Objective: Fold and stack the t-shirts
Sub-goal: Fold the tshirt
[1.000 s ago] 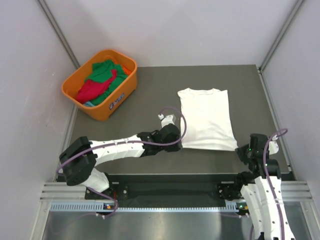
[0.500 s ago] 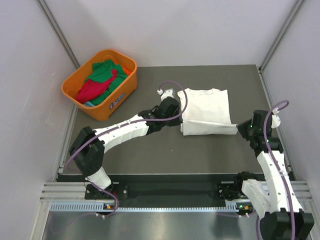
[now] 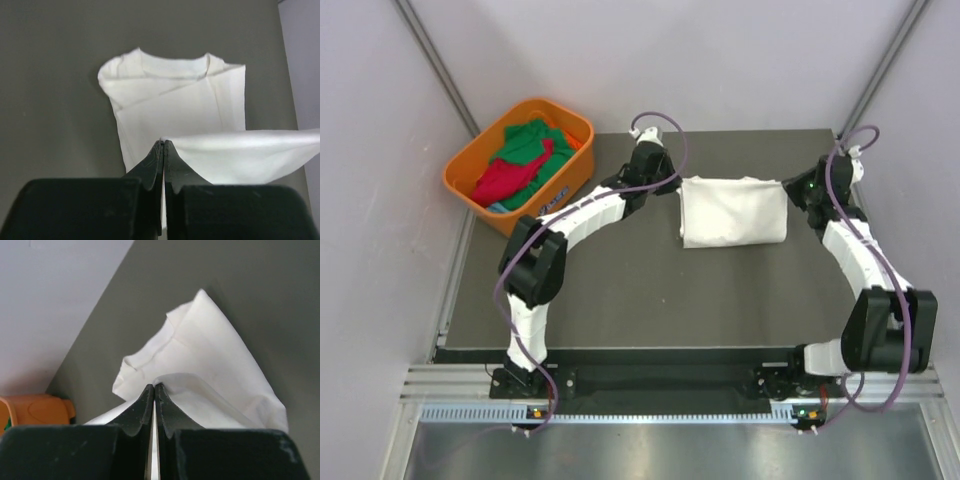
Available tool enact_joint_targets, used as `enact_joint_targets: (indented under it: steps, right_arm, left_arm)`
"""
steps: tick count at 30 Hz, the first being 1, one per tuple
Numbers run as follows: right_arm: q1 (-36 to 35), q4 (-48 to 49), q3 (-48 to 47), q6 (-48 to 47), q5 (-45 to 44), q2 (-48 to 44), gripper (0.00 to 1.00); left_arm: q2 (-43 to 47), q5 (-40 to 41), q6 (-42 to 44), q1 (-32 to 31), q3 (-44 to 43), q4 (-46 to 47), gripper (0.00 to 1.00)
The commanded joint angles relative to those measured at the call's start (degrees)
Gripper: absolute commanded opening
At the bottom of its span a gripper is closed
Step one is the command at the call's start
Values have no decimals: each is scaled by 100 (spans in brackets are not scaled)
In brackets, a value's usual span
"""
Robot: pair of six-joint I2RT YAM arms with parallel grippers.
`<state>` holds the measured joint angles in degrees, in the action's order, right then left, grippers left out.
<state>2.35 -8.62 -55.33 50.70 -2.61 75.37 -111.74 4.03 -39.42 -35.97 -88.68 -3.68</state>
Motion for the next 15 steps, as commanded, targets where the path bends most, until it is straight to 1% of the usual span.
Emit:
enact_joint_targets:
  steps: [1,2,3,4,6,8,10,13,15]
  right_arm:
    - [-42,1265,-575,-148,234,721,0]
    - [-42,1388,-654,-157,244,890,0]
    - [-42,1546,-837,-148,461,1065,0]
    - [-42,1626,-935,-157,489,1380,0]
    - [-42,1767,-1224,-148,498,1681,0]
    - [-33,1872,-1514,-148,498,2094,0]
    - [-7,1978,-1699,-157,507,2488,0]
    - [20,2005,-2121,-174,534,2989,0]
    - [37,2075,-2402,-148,699,3402,0]
  left_arm:
    - [-523,-323,347,221,-684,807,0]
    - [-637,-342,399,265,-772,886,0]
    - [-882,-350,513,292,-956,1052,0]
    - [-1006,-368,566,301,-1071,1080,0]
    - [-1401,-368,576,406,-1474,1098,0]
    - [-1656,-324,497,528,-1642,1255,0]
    - [-1806,-333,374,608,-1705,1606,0]
    - [-2306,-350,295,740,-1941,2028,0]
    - [-2570,-377,198,793,-2380,2021,0]
